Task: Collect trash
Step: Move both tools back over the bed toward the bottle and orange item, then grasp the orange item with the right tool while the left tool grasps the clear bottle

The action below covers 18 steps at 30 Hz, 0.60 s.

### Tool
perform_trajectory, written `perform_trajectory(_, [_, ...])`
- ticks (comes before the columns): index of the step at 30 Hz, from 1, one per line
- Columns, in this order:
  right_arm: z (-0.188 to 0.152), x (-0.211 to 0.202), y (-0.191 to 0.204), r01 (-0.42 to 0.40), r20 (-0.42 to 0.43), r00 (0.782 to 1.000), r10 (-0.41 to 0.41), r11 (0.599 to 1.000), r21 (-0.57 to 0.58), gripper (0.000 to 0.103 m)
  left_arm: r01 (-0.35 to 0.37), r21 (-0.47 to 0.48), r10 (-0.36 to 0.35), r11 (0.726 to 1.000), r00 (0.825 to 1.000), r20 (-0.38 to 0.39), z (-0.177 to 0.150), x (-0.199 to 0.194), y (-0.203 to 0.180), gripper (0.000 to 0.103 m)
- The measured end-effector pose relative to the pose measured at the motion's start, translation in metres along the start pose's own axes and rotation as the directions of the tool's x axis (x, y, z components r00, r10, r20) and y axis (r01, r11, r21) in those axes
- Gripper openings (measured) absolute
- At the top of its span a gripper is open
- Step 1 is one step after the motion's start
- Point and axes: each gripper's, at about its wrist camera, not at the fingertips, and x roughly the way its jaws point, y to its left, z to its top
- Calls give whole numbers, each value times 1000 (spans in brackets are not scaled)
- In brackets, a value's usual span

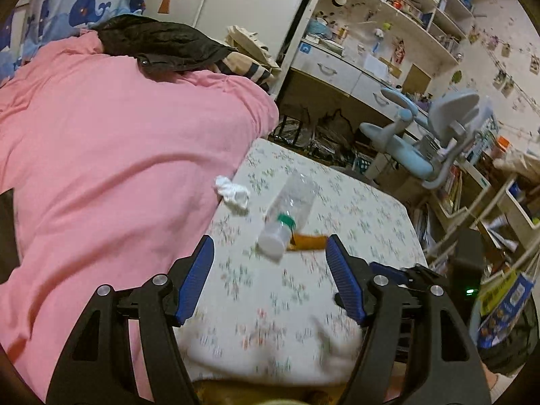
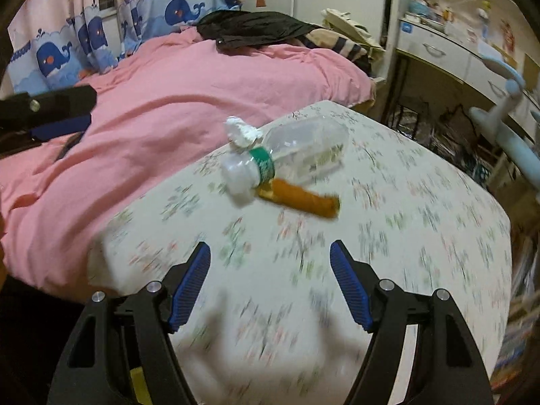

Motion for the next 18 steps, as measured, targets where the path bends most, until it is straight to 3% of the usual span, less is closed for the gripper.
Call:
perform_trajectory(8, [33,63,-16,-25,-56,998,20,995,-101,71,16,31,-14,999,999,-37,37,62,-11,66])
perform_trajectory(13, [41,85,-22,-85,-95,993,74,988,-125,70,10,30,-8,999,998,-67,54,104,-15,66])
perform_trajectory(18, [34,92,-31,-138,-136,983,122,984,-111,50,-7,71,15,997,994,-105,60,138,-21,66])
